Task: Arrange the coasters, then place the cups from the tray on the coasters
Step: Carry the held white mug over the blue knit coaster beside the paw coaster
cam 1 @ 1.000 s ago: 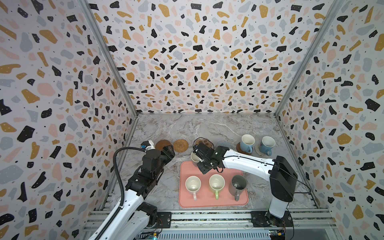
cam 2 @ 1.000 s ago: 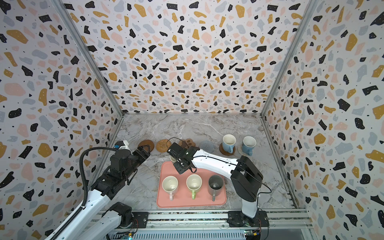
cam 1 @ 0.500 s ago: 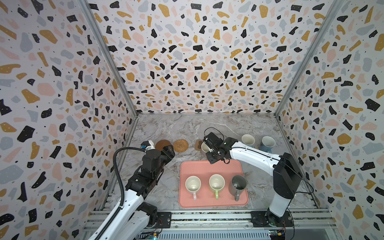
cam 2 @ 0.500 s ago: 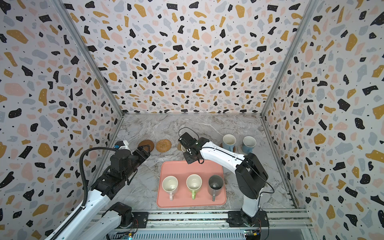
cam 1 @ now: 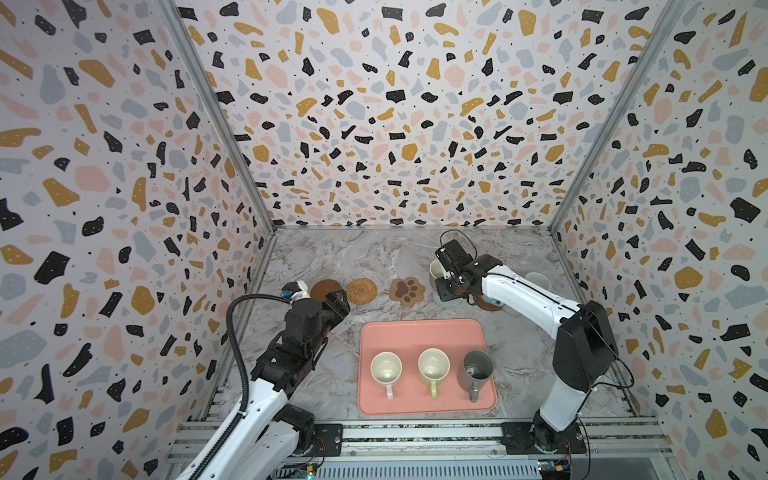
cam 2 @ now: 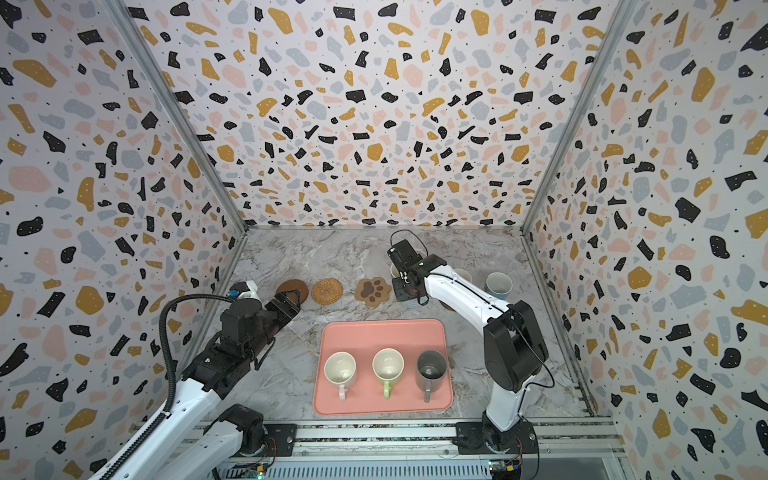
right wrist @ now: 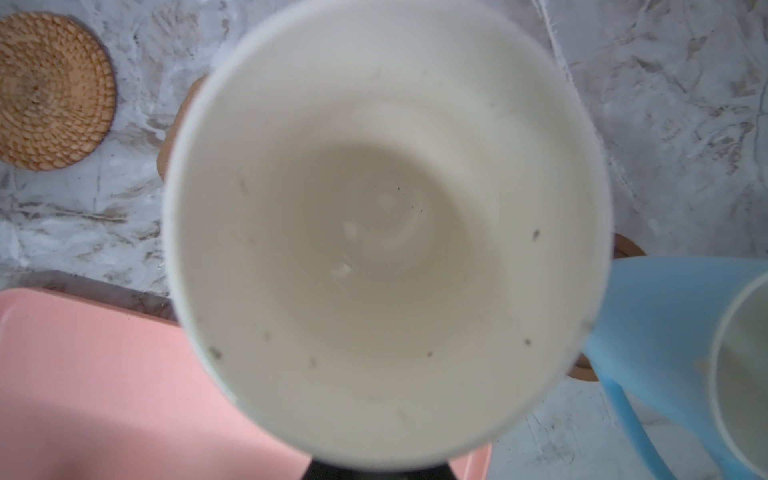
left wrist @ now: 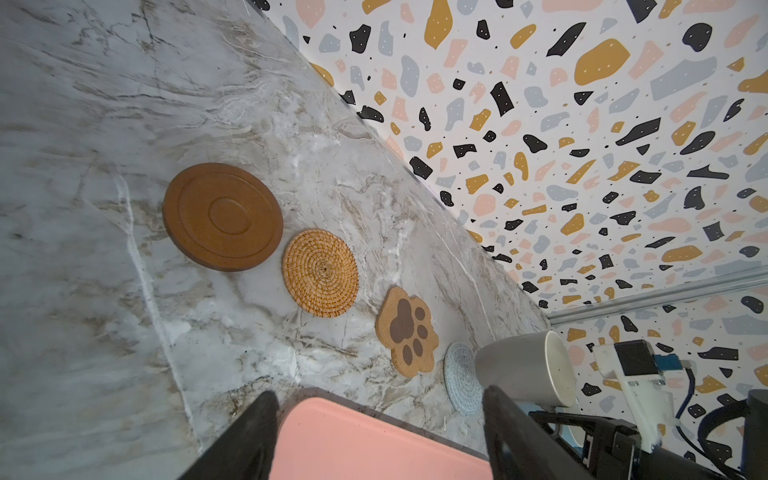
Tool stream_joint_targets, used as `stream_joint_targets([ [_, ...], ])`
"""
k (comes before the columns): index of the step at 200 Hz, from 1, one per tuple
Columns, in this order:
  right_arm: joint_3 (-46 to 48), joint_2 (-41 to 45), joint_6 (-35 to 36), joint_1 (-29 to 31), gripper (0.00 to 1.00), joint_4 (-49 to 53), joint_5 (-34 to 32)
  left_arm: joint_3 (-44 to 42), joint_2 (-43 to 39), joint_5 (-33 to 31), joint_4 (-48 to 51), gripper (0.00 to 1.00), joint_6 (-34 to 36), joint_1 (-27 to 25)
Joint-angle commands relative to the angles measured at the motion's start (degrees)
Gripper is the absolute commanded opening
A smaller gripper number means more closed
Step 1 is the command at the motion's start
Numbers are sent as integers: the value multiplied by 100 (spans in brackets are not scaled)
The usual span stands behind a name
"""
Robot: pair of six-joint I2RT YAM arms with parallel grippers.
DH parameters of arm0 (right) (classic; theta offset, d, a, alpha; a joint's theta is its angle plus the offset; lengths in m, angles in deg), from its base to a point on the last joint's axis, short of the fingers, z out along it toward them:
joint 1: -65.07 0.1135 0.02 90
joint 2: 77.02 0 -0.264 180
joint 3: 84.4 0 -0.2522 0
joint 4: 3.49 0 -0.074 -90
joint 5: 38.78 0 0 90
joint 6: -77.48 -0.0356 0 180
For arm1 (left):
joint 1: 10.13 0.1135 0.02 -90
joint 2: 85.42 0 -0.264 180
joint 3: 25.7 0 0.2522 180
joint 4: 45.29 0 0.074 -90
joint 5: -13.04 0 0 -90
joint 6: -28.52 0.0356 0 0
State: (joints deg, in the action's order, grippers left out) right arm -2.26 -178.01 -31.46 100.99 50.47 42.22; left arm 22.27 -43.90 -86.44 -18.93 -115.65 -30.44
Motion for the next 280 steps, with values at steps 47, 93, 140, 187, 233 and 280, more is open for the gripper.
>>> stream_joint_targets([
  [47, -352, -225, -39, -273, 12, -136, 37, -38, -96, 37, -124, 78, -28, 21],
  [93, -357, -347, -31, -333, 13, -93, 147, -60, -121, 35, -100, 78, -32, 23],
  [140, -349, -417, -35, -398, 13, 15, 180, -64, -170, 9, -88, 78, -37, 21],
  [187, -285, -463, -106, -478, 13, 57, 276, -66, -192, 2, -65, 78, -33, 26],
  [233, -258, -474, -214, -513, 13, 80, 316, -71, -183, -2, -65, 78, -41, 21],
  [280, -221, -474, -289, -522, 13, 115, 381, -65, -186, 11, -74, 78, -41, 20],
])
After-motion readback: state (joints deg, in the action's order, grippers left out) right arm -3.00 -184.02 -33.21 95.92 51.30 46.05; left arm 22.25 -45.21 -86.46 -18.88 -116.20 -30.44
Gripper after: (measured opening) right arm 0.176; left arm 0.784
